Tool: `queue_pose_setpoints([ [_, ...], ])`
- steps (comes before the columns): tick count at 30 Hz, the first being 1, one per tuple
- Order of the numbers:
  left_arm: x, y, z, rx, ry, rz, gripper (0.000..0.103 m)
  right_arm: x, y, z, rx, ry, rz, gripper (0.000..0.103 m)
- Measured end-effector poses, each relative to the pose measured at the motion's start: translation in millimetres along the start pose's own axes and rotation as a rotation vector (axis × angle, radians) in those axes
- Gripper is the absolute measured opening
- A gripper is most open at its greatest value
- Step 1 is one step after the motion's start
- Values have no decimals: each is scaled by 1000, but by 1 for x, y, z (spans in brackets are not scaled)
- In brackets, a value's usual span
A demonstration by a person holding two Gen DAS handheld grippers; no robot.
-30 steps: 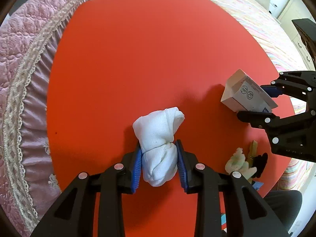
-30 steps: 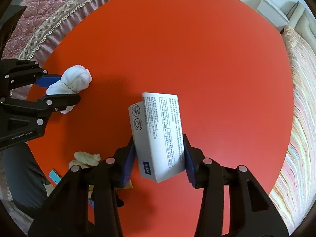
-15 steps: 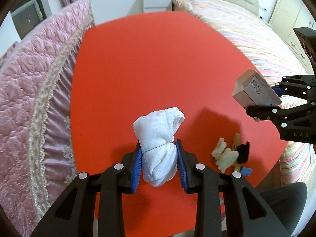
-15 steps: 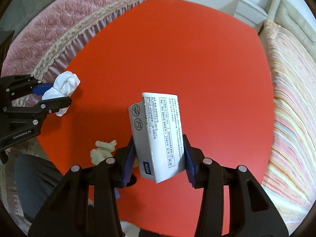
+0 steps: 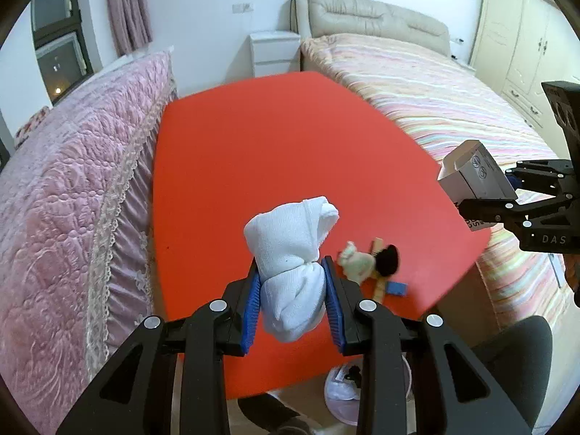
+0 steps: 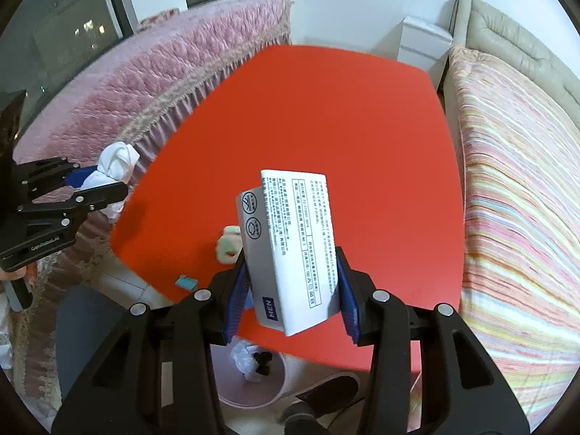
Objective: Collect trash
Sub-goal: 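Carry the sock and box over the pink bin while both grippers open to drop them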
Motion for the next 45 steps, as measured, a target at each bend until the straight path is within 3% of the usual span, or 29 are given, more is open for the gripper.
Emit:
queue_pose_setpoints([
  [6,-18,-31,-15,-26,26,-42,32,-27,-36,18,-9,0,-59,45],
  [16,-62,-53,-33,-88,23,-52,32,-74,-61,54,29,21,-96,45],
  [33,-148,-30,-56,-152,52,88,32,-148,-33,109,111,58,-3,46],
  [45,-162,-23,-65,-182,61,133,33,-154,-29,120,151,60,12,50],
])
Point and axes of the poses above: each gripper's, at about its wrist camera, not at the fingertips, and y roughly the way its jaws point, z to its left, x to its top, the point moved 9 cm from there along y, roughly the way its jaws point, and after that the axes turned 11 degrees about -y, right-handed, at the moved point
